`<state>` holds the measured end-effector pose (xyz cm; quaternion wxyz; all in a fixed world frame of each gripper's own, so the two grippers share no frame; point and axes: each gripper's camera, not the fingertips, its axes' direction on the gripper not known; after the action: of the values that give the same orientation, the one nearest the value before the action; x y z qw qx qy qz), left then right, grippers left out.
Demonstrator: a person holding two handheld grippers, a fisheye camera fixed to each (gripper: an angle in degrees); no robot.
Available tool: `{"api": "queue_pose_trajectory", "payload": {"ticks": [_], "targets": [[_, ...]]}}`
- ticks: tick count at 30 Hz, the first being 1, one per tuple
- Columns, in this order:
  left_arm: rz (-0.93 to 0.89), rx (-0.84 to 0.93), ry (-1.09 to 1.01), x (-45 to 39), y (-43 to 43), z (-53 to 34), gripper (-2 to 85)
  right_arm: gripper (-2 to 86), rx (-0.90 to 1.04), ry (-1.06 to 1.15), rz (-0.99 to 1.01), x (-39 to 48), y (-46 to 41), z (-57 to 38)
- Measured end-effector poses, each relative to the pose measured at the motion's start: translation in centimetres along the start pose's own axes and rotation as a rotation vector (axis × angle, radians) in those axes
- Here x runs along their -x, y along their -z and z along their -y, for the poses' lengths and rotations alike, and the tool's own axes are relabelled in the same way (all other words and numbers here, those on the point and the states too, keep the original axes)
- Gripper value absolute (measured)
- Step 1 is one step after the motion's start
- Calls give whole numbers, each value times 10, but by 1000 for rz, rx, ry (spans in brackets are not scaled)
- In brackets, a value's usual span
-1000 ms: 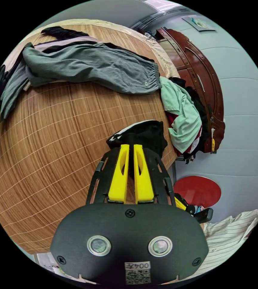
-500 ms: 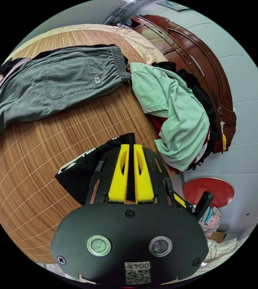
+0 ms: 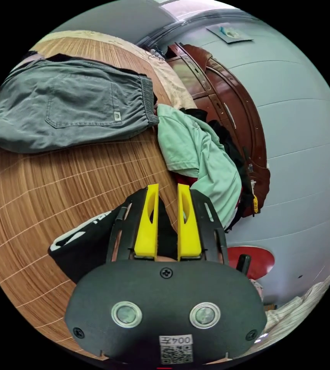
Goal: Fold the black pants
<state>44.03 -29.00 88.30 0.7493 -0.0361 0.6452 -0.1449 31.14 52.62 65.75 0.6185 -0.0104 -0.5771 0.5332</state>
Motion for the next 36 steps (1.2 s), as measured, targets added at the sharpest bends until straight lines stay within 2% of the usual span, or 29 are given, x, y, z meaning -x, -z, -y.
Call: {"api": "queue_pose_trajectory", "payload": {"ticks": [1, 3, 6, 8, 12, 14, 17, 19, 21, 23, 29, 33, 36], "targets": [[59, -15, -45, -5, 6, -6, 50, 69, -30, 36, -16, 13, 9, 4], [325, -57, -284, -27, 19, -39, 34, 64, -15, 143, -7, 41, 7, 15], [451, -16, -495, -40, 4, -79, 20, 62, 79, 342, 41, 95, -22, 38], [494, 20, -551, -40, -13, -92, 16, 63, 131, 473, 16, 134, -53, 59], [565, 87, -454, -13, -52, -94, 14, 59, 223, 490, -51, 151, -100, 94], [565, 127, -436, -2, -67, -94, 13, 27, 281, 453, -103, 142, -122, 112], [533, 120, -408, 0, -74, -93, 12, 17, 298, 424, -27, 136, -118, 126], [496, 81, -371, -6, -63, -90, 12, 39, 266, 416, 10, 138, -97, 127], [434, -26, -364, -18, -34, -93, 12, 51, 217, 426, 46, 141, -64, 118], [392, -43, -342, -19, -18, -102, 11, 60, 204, 508, 42, 151, -26, 81], [375, 76, -329, -13, -17, -153, 8, 63, 264, 556, -13, 163, 9, -33], [499, 130, -348, -7, -51, -156, 8, 66, 260, 524, -68, 163, -3, -30], [494, 181, -355, -3, -65, -146, 8, 66, 378, 482, -133, 141, -24, -19]]}}
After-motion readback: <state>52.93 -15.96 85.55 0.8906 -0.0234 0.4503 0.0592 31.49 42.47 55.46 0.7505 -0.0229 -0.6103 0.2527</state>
